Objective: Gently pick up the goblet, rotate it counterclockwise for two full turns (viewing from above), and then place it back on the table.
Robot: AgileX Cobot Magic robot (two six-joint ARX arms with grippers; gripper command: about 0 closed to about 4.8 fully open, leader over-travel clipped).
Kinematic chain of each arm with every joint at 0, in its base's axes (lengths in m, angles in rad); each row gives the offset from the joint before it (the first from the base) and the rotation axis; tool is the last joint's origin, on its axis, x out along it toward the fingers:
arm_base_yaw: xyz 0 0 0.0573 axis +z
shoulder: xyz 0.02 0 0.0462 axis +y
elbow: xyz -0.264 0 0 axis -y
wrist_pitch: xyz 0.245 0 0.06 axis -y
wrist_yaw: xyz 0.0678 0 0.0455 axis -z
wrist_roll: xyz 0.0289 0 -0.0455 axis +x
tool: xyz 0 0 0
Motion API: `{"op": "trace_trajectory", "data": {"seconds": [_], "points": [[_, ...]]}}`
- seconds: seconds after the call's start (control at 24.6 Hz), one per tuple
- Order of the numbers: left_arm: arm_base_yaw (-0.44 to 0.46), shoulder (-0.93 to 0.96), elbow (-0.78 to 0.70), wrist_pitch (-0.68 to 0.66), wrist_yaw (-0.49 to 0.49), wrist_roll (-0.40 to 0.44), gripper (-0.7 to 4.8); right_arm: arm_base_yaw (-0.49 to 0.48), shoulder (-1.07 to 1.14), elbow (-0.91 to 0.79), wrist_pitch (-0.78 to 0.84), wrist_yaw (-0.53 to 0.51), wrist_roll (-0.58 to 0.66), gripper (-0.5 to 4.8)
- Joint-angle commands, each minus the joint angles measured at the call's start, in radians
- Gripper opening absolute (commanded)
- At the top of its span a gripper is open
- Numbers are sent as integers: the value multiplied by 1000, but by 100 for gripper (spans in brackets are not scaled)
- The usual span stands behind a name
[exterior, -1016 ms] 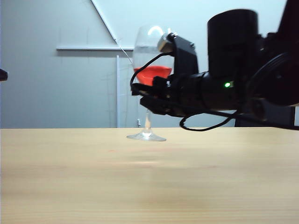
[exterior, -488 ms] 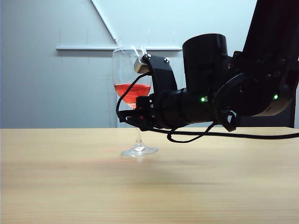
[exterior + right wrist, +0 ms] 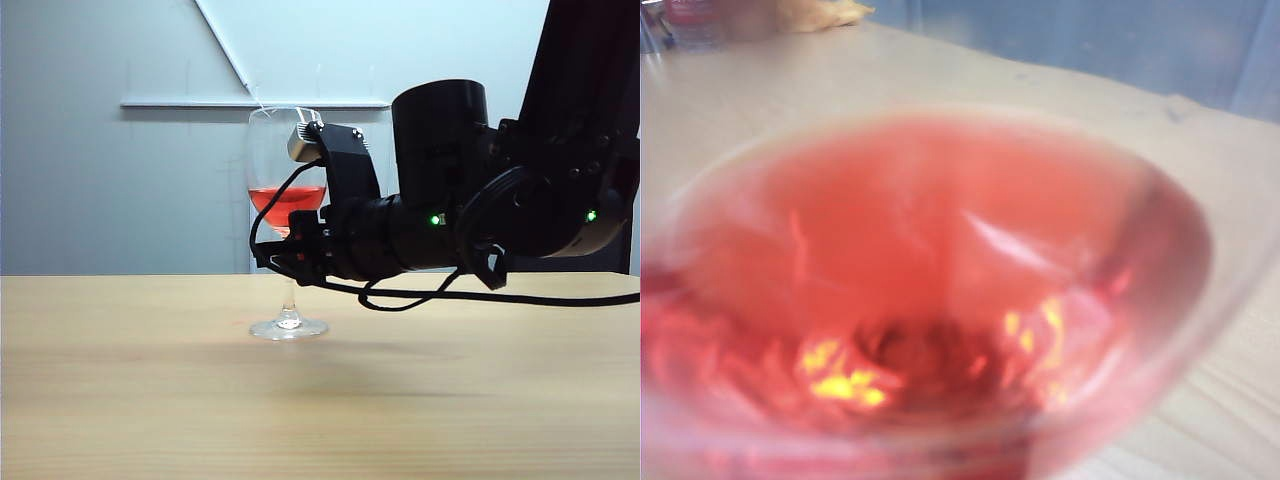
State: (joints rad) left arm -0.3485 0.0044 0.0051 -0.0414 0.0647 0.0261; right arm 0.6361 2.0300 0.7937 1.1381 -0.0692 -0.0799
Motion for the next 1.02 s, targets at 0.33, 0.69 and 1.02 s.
{"op": "trace_trajectory", "data": {"seconds": [0.33, 0.69, 1.02], "points": [[54, 2, 4, 12, 3, 0, -5, 0, -120, -140, 13, 65, -2, 185], [357, 2, 4, 13, 3, 0, -5, 24, -612, -414, -280, 72, 2, 4], [380, 2, 4, 12, 1, 0, -5, 32, -829, -462, -430, 61, 52, -8]]}}
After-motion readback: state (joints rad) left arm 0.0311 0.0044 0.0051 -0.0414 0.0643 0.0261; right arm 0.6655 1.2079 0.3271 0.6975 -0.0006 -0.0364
